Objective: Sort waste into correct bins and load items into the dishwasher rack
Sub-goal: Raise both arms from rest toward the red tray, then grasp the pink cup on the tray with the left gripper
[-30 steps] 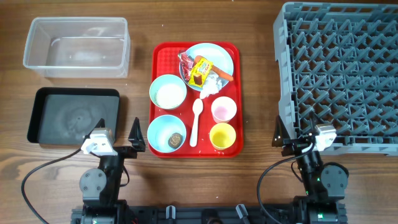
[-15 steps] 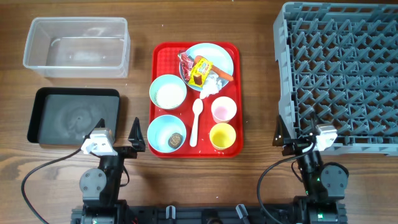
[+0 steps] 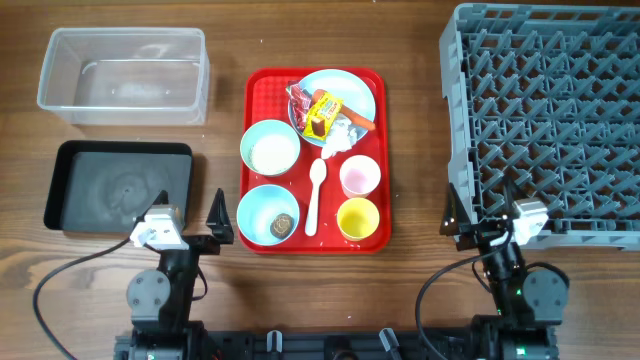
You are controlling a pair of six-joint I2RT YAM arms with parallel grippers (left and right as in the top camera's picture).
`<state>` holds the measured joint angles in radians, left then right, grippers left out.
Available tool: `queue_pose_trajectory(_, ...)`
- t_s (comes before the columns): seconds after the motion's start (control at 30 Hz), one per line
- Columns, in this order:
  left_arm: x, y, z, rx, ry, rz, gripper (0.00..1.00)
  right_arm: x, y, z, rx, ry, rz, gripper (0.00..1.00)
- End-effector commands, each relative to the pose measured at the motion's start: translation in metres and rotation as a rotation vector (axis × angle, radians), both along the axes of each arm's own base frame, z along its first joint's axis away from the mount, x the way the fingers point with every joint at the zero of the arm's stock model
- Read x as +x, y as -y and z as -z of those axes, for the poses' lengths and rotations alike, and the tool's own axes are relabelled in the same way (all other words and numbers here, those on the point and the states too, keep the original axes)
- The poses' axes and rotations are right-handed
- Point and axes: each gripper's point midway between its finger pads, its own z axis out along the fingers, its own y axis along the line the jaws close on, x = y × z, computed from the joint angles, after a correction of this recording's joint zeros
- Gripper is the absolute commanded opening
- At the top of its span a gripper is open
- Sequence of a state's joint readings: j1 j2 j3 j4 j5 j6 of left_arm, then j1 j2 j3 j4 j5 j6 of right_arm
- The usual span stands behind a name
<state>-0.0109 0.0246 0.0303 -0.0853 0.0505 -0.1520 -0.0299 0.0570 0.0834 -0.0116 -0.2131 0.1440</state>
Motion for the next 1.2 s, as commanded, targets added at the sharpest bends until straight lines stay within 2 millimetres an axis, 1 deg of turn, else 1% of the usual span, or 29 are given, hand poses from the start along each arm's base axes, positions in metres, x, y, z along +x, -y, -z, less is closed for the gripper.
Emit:
queue_pose_trajectory(0.0, 0.0, -0.001, -0.052, 0.071, 0.016, 0.002, 1.0, -0.003, -0.007, -0.051, -0.1, 0.018, -0.039, 1.0)
queue_pose_trajectory(0.07, 0.01, -0.001, -0.066, 0.125, -0.088, 0.013, 1.0, 0.007, -0.007, -0.071, -0.114, -0.037, -0.043, 1.0)
queue_pose_trajectory(0.1, 0.021, -0.001, -0.078, 0.143, -0.168, 0.021, 1.0, 0.016, -0.008, -0.08, -0.111, -0.084, -0.05, 1.0)
queue_pose_trajectory(0.17, 0.042, -0.001, -0.099, 0.143, -0.292, 0.03, 1.0, 0.035, -0.01, -0.091, -0.104, -0.191, -0.074, 1.0)
queue_pose_trajectory(0.2, 0.052, -0.001, -0.105, 0.142, -0.344, 0.035, 1.0, 0.039, -0.01, -0.092, -0.102, -0.22, -0.075, 1.0)
queue_pose_trajectory(0.27, 0.075, 0.003, -0.117, 0.144, -0.469, 0.056, 1.0, 0.057, -0.009, -0.093, -0.095, -0.336, -0.081, 1.0)
queue_pose_trajectory(0.3, 0.089, 0.011, -0.122, 0.149, -0.527, 0.081, 1.0, 0.064, -0.009, -0.091, -0.091, -0.387, -0.085, 1.0)
queue_pose_trajectory(0.33, 0.108, 0.026, -0.127, 0.162, -0.588, 0.125, 1.0, 0.073, -0.01, -0.087, -0.086, -0.457, -0.091, 1.0)
queue_pose_trajectory(0.37, 0.118, 0.037, -0.127, 0.171, -0.625, 0.154, 1.0, 0.079, -0.013, -0.084, -0.077, -0.496, -0.115, 1.0)
queue_pose_trajectory(0.4, 0.134, 0.06, -0.124, 0.193, -0.696, 0.211, 1.0, 0.085, -0.021, -0.081, -0.061, -0.524, -0.163, 1.0)
queue_pose_trajectory(0.43, 0.144, 0.081, -0.116, 0.216, -0.761, 0.259, 1.0, 0.088, -0.029, -0.078, -0.046, -0.529, -0.213, 1.0)
queue_pose_trajectory(0.47, 0.149, 0.094, -0.108, 0.231, -0.8, 0.29, 1.0, 0.089, -0.036, -0.076, -0.03, -0.537, -0.256, 1.0)
queue_pose_trajectory(0.53, 0.161, 0.145, -0.065, 0.293, -0.921, 0.393, 1.0, 0.093, -0.05, -0.069, 0.006, -0.557, -0.349, 1.0)
queue_pose_trajectory(0.57, 0.163, 0.164, -0.044, 0.319, -0.955, 0.429, 1.0, 0.092, -0.055, -0.069, 0.015, -0.558, -0.378, 1.0)
queue_pose_trajectory(0.6, 0.165, 0.185, -0.016, 0.347, -1.0, 0.467, 1.0, 0.089, -0.062, -0.07, 0.03, -0.558, -0.424, 1.0)
queue_pose_trajectory(0.67, 0.156, 0.211, 0.016, 0.375, -1.066, 0.529, 1.0, 0.087, -0.067, -0.073, 0.041, -0.546, -0.464, 1.0)
queue_pose_trajectory(0.7, 0.15, 0.223, 0.024, 0.367, -1.087, 0.573, 1.0, 0.086, -0.069, -0.074, 0.045, -0.545, -0.477, 1.0)
queue_pose_trajectory(0.77, 0.129, 0.244, 0.03, 0.342, -1.135, 0.666, 1.0, 0.085, -0.07, -0.074, 0.047, -0.546, -0.483, 1.0)
queue_pose_trajectory(0.8, 0.124, 0.245, 0.031, 0.348, -1.151, 0.671, 0.86, 0.085, -0.07, -0.074, 0.046, -0.545, -0.482, 1.0)
queue_pose_trajectory(0.83, 0.116, 0.243, 0.033, 0.328, -1.197, 0.647, 0.78, 0.086, -0.068, -0.073, 0.041, -0.547, -0.469, 1.0)
queue_pose_trajectory(0.87, 0.106, 0.238, 0.037, 0.283, -1.265, 0.592, 0.72, 0.09, -0.062, -0.069, 0.03, -0.556, -0.427, 1.0)
queue_pose_trajectory(0.97, 0.093, 0.234, 0.047, 0.236, -1.345, 0.531, 0.68, 0.093, -0.054, -0.063, 0.018, -0.58, -0.376, 0.98)
queue_pose_trajectory(1.0, 0.086, 0.235, 0.054, 0.245, -1.364, 0.533, 0.65, 0.093, -0.053, -0.059, 0.018, -0.592, -0.37, 0.98)
queue_pose_trajectory(1.07, 0.074, 0.238, 0.065, 0.247, -1.409, 0.52, 0.62, 0.094, -0.053, -0.053, 0.024, -0.616, -0.37, 0.98)
queue_pose_trajectory(1.1, 0.066, 0.241, 0.074, 0.247, -1.432, 0.511, 0.61, 0.094, -0.053, -0.048, 0.028, -0.635, -0.371, 0.98)
queue_pose_trajectory(1.17, 0.058, 0.248, 0.085, 0.244, -1.438, 0.509, 0.61, 0.097, -0.053, -0.038, 0.035, -0.669, -0.371, 0.98)
